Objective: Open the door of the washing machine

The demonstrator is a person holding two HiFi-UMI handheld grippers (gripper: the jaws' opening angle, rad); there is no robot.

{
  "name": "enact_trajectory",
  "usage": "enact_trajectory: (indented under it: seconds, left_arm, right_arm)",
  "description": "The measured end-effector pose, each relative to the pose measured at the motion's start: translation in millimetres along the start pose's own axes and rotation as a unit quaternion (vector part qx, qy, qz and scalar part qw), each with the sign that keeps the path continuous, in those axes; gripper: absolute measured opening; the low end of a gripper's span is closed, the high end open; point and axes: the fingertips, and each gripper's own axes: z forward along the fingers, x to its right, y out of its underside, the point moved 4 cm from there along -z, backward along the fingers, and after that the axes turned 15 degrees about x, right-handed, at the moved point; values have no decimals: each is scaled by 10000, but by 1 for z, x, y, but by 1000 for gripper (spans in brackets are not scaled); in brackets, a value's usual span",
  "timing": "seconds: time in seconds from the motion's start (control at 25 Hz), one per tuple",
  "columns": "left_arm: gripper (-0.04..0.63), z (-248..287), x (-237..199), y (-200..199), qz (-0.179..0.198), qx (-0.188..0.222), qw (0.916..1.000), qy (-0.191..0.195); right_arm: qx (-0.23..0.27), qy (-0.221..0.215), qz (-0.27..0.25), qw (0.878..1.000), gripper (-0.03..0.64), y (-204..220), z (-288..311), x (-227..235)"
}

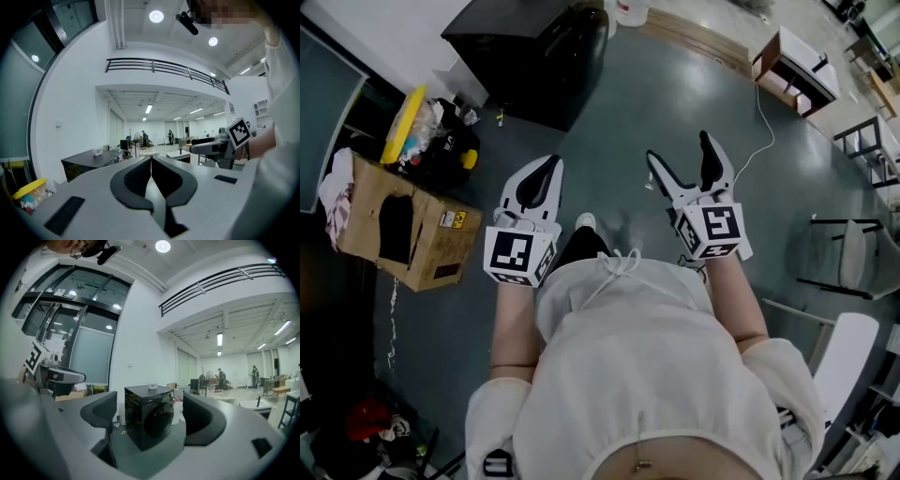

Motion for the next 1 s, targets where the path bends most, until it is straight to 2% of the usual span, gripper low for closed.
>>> enact_trajectory:
  seconds: [0.2, 0.44, 0.76, 1.0]
  left_arm:
    - [21, 27, -20, 16, -32, -112, 9999, 6]
    - [21, 76, -78, 55, -154, -230, 9996, -5]
    - [21, 198, -181, 103, -398, -316, 9987, 24]
    - [21, 277, -264, 135, -573, -429, 9974, -108]
  right_arm:
    - [-117, 151, 193, 9996, 437, 16, 32, 27]
    - [-411, 265, 384, 9981, 425, 59, 102, 42]
    - [-958, 204, 335, 9946, 411, 111, 246, 79]
    - [-1404, 93, 526, 9887, 405, 160, 363, 95]
